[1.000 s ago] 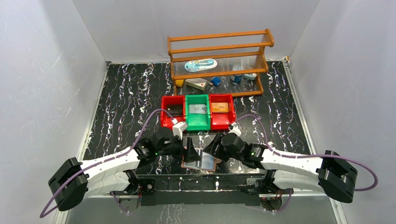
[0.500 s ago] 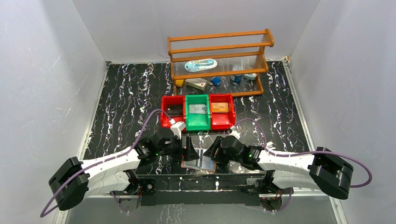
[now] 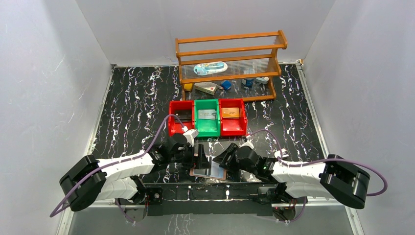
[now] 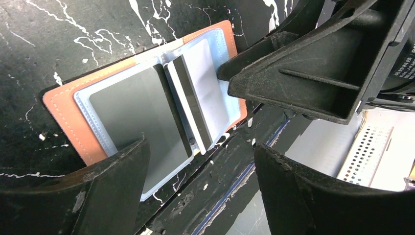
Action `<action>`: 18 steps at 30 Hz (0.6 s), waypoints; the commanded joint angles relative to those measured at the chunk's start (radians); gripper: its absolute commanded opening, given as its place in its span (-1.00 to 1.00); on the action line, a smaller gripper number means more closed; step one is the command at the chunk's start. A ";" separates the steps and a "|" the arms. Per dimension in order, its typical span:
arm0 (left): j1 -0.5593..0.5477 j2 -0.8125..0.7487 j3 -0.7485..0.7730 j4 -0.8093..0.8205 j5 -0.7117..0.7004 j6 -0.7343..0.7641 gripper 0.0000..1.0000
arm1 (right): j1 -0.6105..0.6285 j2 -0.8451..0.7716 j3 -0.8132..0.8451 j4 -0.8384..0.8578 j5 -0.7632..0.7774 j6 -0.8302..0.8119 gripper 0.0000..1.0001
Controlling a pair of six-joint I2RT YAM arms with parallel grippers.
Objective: Take the credit cards out of the card holder
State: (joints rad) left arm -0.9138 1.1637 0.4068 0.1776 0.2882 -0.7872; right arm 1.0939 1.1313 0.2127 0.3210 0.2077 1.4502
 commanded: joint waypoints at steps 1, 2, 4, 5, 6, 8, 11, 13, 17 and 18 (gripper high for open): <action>-0.005 0.025 0.038 0.047 0.032 -0.008 0.48 | 0.000 -0.005 -0.073 -0.240 0.054 -0.006 0.26; -0.005 0.037 0.042 0.058 0.040 -0.010 0.44 | 0.000 -0.017 -0.079 -0.239 0.058 -0.003 0.26; -0.006 0.059 0.055 0.070 0.061 -0.010 0.38 | 0.000 -0.043 -0.095 -0.235 0.061 0.007 0.26; -0.005 0.071 0.061 0.072 0.068 -0.007 0.34 | 0.000 -0.055 -0.105 -0.232 0.065 0.014 0.26; -0.005 0.084 0.068 0.072 0.073 -0.005 0.29 | 0.001 -0.066 -0.115 -0.228 0.069 0.021 0.26; -0.005 0.101 0.077 0.071 0.081 0.000 0.23 | 0.000 -0.093 -0.140 -0.223 0.076 0.037 0.26; -0.005 0.122 0.086 0.082 0.111 -0.001 0.15 | 0.000 -0.138 -0.162 -0.228 0.077 0.053 0.27; -0.005 0.135 0.093 0.078 0.115 0.002 0.13 | 0.000 -0.163 -0.180 -0.213 0.075 0.065 0.27; -0.006 0.151 0.097 0.069 0.112 0.000 0.13 | 0.000 -0.195 -0.188 -0.206 0.072 0.057 0.27; -0.007 0.153 0.099 0.066 0.112 0.001 0.13 | 0.000 -0.198 -0.182 -0.214 0.071 0.052 0.26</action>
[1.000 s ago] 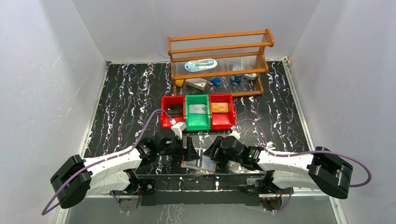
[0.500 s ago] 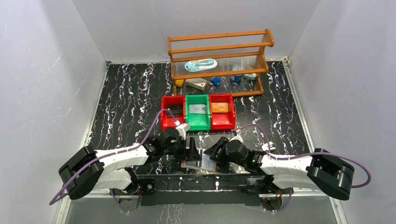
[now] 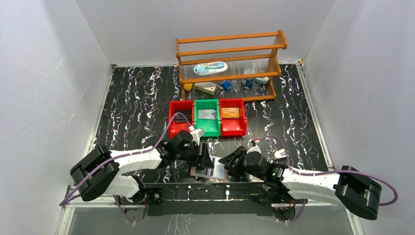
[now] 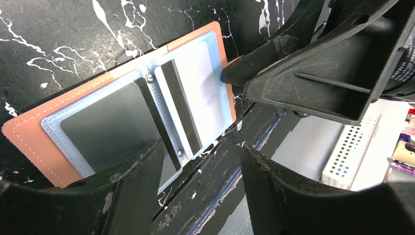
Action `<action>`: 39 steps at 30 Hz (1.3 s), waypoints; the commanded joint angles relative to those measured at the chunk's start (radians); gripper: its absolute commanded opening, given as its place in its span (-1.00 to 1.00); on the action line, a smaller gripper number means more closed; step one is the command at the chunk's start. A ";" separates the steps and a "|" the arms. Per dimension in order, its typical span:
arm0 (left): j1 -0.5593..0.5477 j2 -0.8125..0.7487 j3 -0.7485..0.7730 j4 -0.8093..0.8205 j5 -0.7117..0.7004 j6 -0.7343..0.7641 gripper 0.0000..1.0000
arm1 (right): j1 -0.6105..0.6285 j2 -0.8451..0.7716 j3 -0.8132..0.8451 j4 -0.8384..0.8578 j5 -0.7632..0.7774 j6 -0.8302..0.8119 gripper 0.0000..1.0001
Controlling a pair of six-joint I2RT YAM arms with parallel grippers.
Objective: Take the credit cards out of the card holder
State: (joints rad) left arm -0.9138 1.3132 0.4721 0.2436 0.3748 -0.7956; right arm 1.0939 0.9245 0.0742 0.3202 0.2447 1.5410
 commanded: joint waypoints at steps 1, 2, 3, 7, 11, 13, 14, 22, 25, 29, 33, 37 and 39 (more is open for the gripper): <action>-0.007 0.004 0.035 -0.004 0.026 0.011 0.13 | 0.000 0.008 -0.038 -0.218 0.033 -0.047 0.26; -0.007 0.007 0.036 -0.008 0.026 0.015 0.13 | 0.000 0.009 -0.035 -0.218 0.030 -0.055 0.27; -0.007 0.010 0.039 -0.012 0.023 0.018 0.14 | 0.000 0.014 -0.032 -0.216 0.030 -0.061 0.27; -0.007 0.017 0.047 -0.021 0.031 0.018 0.14 | 0.000 0.047 -0.014 -0.199 0.012 -0.084 0.28; -0.009 0.014 0.045 -0.024 0.019 0.019 0.14 | 0.000 0.116 0.020 -0.189 -0.012 -0.123 0.29; -0.009 0.018 0.045 -0.029 0.016 0.019 0.14 | 0.000 0.162 0.043 -0.188 -0.021 -0.134 0.30; -0.009 0.019 0.047 -0.034 0.015 0.020 0.14 | -0.001 0.187 0.058 -0.192 -0.027 -0.139 0.30; -0.009 0.000 0.023 -0.044 -0.017 0.005 0.10 | 0.000 0.293 0.100 -0.186 -0.052 -0.146 0.32; -0.008 0.001 0.019 -0.031 -0.016 -0.001 0.01 | 0.000 0.300 0.101 -0.182 -0.052 -0.144 0.31; -0.008 0.009 0.006 0.013 0.001 -0.024 -0.18 | 0.000 0.293 0.098 -0.187 -0.048 -0.140 0.32; -0.008 0.024 -0.005 0.049 0.014 -0.045 -0.29 | 0.000 0.284 0.092 -0.187 -0.046 -0.137 0.31; -0.009 0.036 -0.002 0.049 0.018 -0.048 -0.42 | 0.000 0.271 0.084 -0.188 -0.043 -0.133 0.31; -0.009 0.039 -0.003 0.049 0.014 -0.050 -0.44 | 0.000 0.266 0.078 -0.186 -0.042 -0.131 0.32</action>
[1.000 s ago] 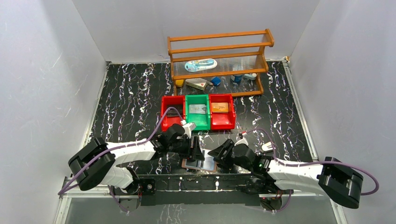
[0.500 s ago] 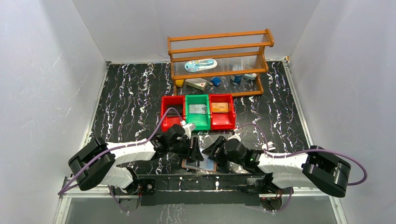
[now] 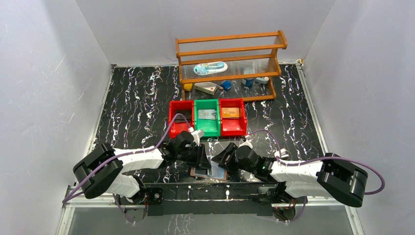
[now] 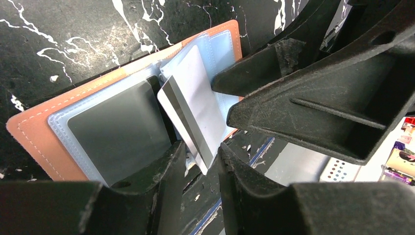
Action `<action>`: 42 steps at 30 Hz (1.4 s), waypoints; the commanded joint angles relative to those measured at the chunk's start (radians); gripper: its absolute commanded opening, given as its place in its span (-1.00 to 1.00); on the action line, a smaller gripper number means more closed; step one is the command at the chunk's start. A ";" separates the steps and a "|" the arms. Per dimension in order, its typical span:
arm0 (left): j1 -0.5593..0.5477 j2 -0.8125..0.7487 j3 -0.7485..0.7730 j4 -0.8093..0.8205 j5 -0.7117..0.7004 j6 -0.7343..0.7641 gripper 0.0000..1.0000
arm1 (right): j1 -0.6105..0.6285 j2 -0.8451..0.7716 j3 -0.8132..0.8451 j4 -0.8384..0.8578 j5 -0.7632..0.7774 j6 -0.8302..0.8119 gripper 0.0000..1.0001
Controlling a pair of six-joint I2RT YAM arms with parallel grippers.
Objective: Take the credit cards out of the card holder
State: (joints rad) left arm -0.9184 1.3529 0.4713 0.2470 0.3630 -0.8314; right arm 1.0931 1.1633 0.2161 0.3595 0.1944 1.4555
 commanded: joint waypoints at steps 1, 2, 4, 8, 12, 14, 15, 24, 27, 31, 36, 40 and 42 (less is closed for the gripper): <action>-0.004 0.001 -0.003 0.045 0.024 -0.016 -0.44 | 0.001 0.024 -0.066 -0.223 0.009 -0.044 0.32; -0.004 0.001 -0.003 0.043 0.022 -0.017 -0.46 | 0.001 0.020 -0.069 -0.222 0.010 -0.043 0.32; -0.004 0.003 -0.004 0.043 0.018 -0.021 -0.50 | 0.001 0.012 -0.073 -0.221 0.009 -0.043 0.32; -0.004 0.006 -0.013 0.057 0.009 -0.034 -0.59 | 0.001 0.001 -0.084 -0.212 0.010 -0.040 0.31; -0.004 0.011 -0.040 0.139 0.022 -0.078 -0.67 | 0.001 -0.008 -0.097 -0.192 0.007 -0.037 0.32; -0.004 0.036 -0.054 0.180 0.027 -0.097 -0.77 | 0.001 -0.011 -0.106 -0.179 0.005 -0.035 0.32; -0.004 0.043 -0.057 0.194 0.029 -0.103 -0.81 | 0.001 -0.013 -0.109 -0.176 0.005 -0.033 0.32; -0.004 0.023 -0.047 0.136 0.001 -0.090 -1.00 | 0.001 -0.017 -0.115 -0.177 0.007 -0.027 0.33; -0.004 0.004 -0.039 0.078 -0.020 -0.068 -1.00 | 0.001 -0.023 -0.116 -0.180 0.010 -0.026 0.33; -0.004 -0.022 -0.038 0.019 -0.046 -0.047 -1.00 | 0.001 -0.030 -0.116 -0.188 0.010 -0.026 0.33; -0.004 -0.039 -0.040 0.000 -0.054 -0.040 -1.00 | 0.001 -0.072 -0.106 -0.221 0.018 -0.031 0.33; -0.004 -0.045 -0.032 -0.023 -0.058 -0.029 -1.00 | 0.001 -0.138 -0.084 -0.260 0.016 -0.044 0.33; -0.004 -0.048 -0.030 -0.032 -0.059 -0.024 -1.00 | 0.001 -0.195 -0.057 -0.285 0.012 -0.077 0.33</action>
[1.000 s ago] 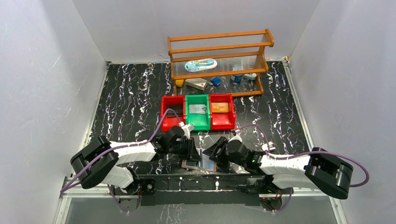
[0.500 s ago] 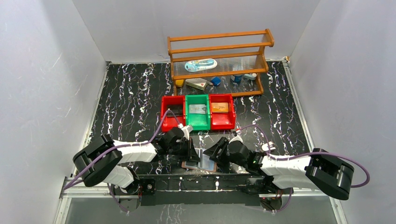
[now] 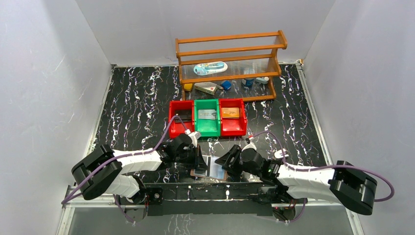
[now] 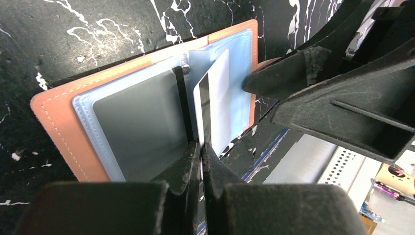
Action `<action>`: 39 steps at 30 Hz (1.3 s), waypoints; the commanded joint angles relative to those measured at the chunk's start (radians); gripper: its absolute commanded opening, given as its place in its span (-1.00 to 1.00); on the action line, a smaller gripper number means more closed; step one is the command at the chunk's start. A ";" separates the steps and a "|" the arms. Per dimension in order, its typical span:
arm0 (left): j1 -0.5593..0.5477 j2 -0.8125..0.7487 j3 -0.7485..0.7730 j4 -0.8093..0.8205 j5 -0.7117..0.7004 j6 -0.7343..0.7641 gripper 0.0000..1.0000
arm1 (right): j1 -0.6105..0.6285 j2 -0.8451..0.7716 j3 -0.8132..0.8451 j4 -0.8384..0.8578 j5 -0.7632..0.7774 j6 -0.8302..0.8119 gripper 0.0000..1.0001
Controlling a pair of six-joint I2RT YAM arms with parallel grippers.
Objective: Take the credit cards out of the card holder
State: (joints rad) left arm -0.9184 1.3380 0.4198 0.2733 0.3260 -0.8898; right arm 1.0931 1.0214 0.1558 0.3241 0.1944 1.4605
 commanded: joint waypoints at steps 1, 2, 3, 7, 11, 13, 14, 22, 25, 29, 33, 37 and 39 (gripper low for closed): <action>-0.004 -0.035 0.022 -0.058 -0.023 0.035 -1.00 | 0.000 -0.083 0.018 -0.261 0.013 -0.103 0.33; -0.004 -0.034 0.022 -0.058 -0.023 0.035 -1.00 | 0.001 -0.111 0.033 -0.272 0.014 -0.124 0.33; -0.004 -0.033 0.022 -0.055 -0.021 0.035 -1.00 | 0.000 -0.136 0.048 -0.282 0.015 -0.139 0.33; -0.004 -0.022 0.028 -0.046 -0.009 0.034 -1.00 | 0.000 -0.192 0.086 -0.273 0.018 -0.181 0.33; -0.004 -0.019 0.031 -0.046 -0.004 0.028 -1.00 | 0.001 -0.139 0.105 -0.186 -0.034 -0.193 0.33; -0.004 -0.021 0.029 -0.044 -0.002 0.024 -1.00 | 0.001 -0.082 0.116 -0.137 -0.073 -0.205 0.33; -0.004 -0.022 0.026 -0.041 -0.003 0.025 -1.00 | 0.001 -0.050 0.128 -0.127 -0.080 -0.209 0.33; -0.004 -0.025 0.029 -0.041 0.014 0.028 -1.00 | 0.001 0.159 0.156 -0.108 -0.096 -0.186 0.34; -0.004 -0.028 0.027 -0.034 0.016 0.025 -0.94 | 0.001 0.176 0.135 -0.115 -0.087 -0.148 0.32; -0.005 -0.039 0.020 -0.026 0.012 0.017 -0.94 | 0.001 0.154 0.115 -0.141 -0.065 -0.111 0.30; -0.005 -0.046 0.018 -0.034 0.003 0.017 -0.96 | 0.001 0.091 0.152 -0.231 -0.033 -0.148 0.30; -0.004 -0.046 0.021 -0.039 0.003 0.020 -0.97 | 0.001 0.022 0.231 -0.280 -0.022 -0.220 0.32; -0.005 -0.045 0.023 -0.039 0.005 0.021 -0.97 | 0.001 0.004 0.243 -0.258 -0.043 -0.241 0.32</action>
State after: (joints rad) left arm -0.9184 1.3289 0.4259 0.2497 0.3260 -0.8818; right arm 1.0931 1.0729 0.3191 0.1028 0.1375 1.2953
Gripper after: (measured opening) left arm 0.024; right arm 0.655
